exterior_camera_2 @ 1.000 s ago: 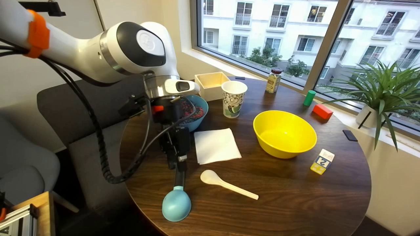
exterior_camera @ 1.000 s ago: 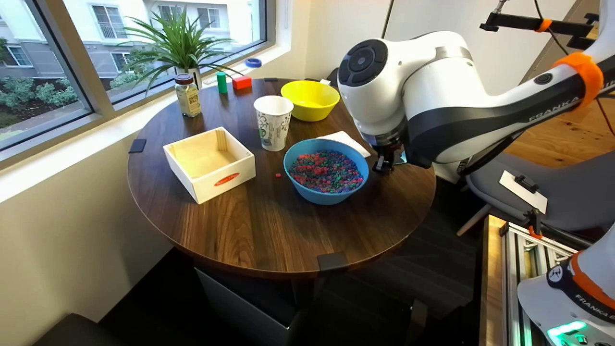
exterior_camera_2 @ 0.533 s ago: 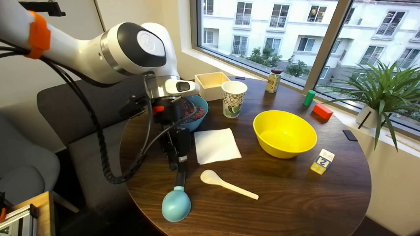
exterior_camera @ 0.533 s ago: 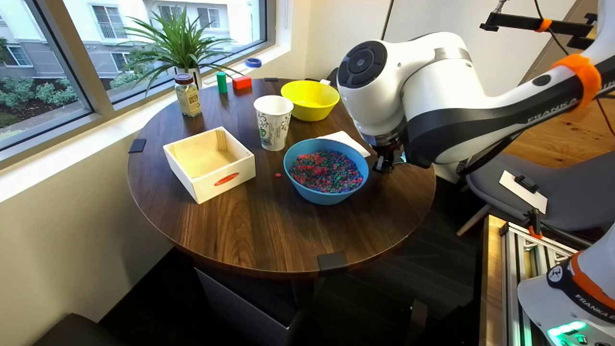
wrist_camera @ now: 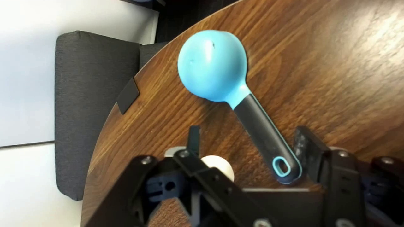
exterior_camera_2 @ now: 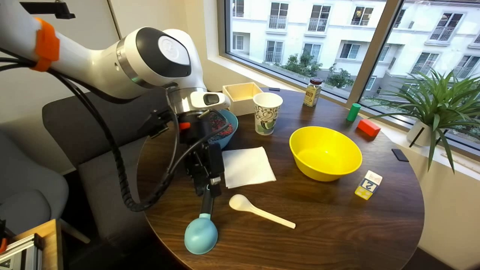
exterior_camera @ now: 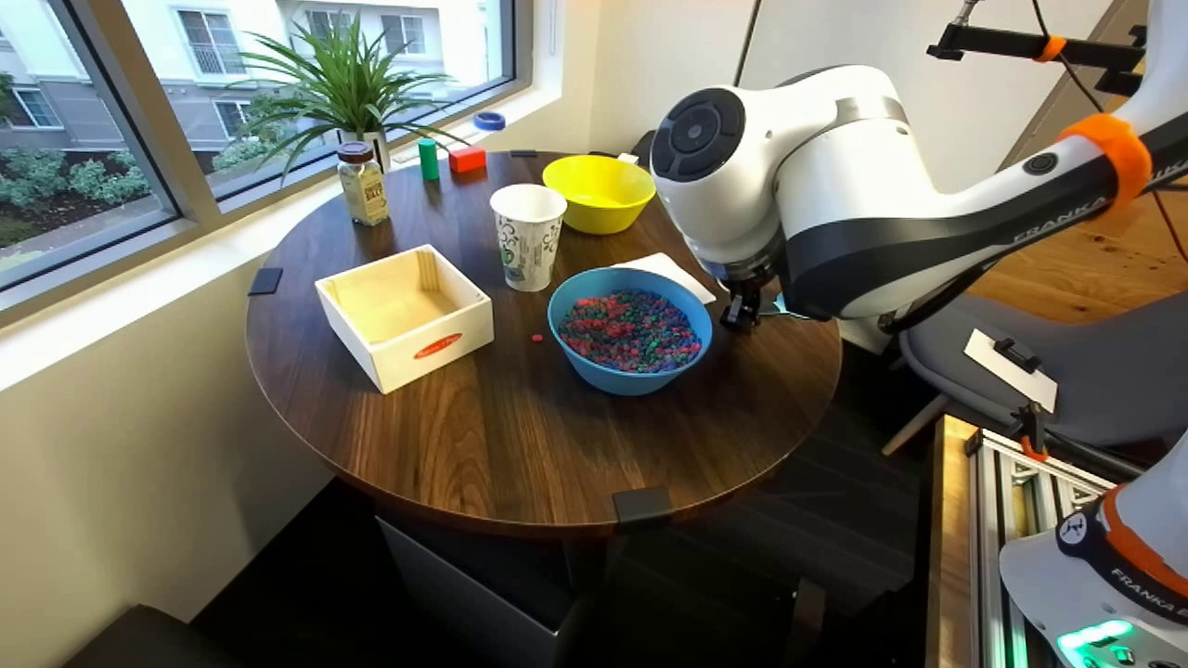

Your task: Turn over the blue scoop

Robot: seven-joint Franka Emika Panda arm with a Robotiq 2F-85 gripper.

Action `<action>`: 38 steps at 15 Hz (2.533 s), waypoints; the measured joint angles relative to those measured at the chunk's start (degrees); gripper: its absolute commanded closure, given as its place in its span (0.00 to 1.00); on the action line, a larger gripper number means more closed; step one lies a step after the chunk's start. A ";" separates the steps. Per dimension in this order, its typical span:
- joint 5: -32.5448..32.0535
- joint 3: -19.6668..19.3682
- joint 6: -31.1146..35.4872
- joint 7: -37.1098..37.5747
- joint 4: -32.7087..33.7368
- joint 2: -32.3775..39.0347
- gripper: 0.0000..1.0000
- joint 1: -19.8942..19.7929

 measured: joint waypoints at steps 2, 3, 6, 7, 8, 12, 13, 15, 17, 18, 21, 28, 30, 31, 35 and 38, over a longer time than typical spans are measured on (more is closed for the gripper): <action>-0.87 -0.01 0.00 0.04 0.02 0.29 0.36 0.00; -1.40 -0.02 0.00 0.05 0.05 0.52 0.37 0.00; -2.52 0.02 0.00 0.05 0.17 1.05 0.41 0.12; -2.94 0.02 0.00 0.05 0.20 1.21 0.44 0.16; -3.39 0.02 0.01 0.05 0.22 1.36 0.48 0.19; -5.00 0.02 0.12 0.05 0.31 2.04 0.73 0.20; -5.24 0.01 0.16 0.05 0.33 2.17 0.81 0.20; -5.69 -0.05 0.45 0.05 0.34 2.67 0.96 0.19; -6.06 -0.12 0.73 0.05 0.34 3.28 1.00 0.19; -6.58 -0.13 0.71 0.06 0.40 3.38 0.97 0.19; -7.52 -0.22 0.72 0.06 0.49 3.39 0.97 0.19; -6.75 -0.28 2.92 -0.08 0.48 2.41 0.98 0.07; -5.27 -0.31 4.96 -0.53 0.29 1.03 0.98 -0.16; -4.43 -0.36 5.95 -0.96 0.10 0.14 0.98 -0.30; 0.60 -0.88 10.86 -4.72 -1.76 -4.25 0.98 -0.81; 5.12 -1.48 14.86 -8.31 -3.92 -7.54 0.98 -1.16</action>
